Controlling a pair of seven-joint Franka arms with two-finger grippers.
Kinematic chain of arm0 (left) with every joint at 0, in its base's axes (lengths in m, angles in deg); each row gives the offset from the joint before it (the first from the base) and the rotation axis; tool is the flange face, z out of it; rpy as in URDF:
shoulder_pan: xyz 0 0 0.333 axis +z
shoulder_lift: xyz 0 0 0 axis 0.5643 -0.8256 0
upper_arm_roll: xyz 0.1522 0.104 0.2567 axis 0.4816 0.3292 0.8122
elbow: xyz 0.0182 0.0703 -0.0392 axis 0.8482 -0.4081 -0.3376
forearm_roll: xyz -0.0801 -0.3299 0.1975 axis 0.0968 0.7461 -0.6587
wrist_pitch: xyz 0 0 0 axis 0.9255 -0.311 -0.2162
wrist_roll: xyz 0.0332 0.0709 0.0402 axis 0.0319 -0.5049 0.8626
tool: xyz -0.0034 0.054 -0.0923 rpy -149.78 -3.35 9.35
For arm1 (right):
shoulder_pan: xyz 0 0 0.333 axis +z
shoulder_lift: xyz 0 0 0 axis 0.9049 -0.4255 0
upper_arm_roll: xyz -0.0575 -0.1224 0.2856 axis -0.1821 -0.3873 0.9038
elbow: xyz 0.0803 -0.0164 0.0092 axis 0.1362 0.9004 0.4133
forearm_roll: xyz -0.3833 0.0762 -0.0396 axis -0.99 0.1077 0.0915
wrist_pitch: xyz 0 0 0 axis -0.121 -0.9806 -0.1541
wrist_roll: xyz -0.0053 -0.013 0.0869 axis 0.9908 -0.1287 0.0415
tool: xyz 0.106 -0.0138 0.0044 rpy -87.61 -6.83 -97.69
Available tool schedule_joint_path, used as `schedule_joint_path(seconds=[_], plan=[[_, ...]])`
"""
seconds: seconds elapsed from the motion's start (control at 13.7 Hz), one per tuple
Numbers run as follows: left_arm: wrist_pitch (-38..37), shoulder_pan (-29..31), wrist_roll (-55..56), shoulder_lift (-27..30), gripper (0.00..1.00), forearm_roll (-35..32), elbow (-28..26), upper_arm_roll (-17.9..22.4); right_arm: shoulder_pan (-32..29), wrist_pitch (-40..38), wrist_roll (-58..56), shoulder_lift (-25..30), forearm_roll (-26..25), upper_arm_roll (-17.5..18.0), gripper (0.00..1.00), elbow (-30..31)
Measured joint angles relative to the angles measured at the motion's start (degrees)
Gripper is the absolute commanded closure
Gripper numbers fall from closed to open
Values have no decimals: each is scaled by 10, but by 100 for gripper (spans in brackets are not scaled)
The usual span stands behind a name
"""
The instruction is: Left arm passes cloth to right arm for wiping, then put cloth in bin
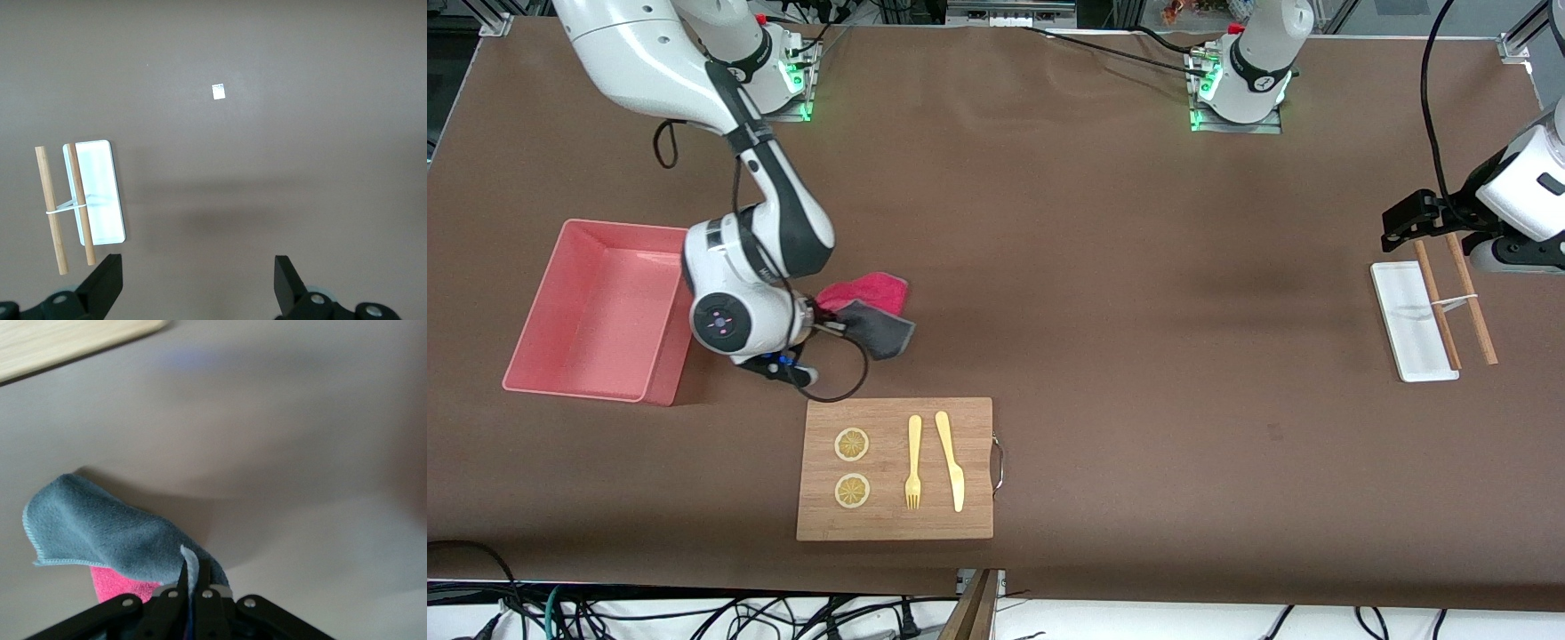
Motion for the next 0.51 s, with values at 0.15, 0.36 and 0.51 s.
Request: schedule_joint_path(seconds=[0.15, 0.36, 0.51], plan=[[0, 0, 21, 0, 0, 0, 1, 1, -2, -9, -74, 0, -2, -40, 100, 0], [-1, 0, 37, 0, 0, 0, 1, 1, -12, -27, -135, 14, -3, -65, 100, -1], [-1, 0, 38, -2, 0, 0, 2, 1, -22, -45, -157, 41, -4, -66, 100, -6]])
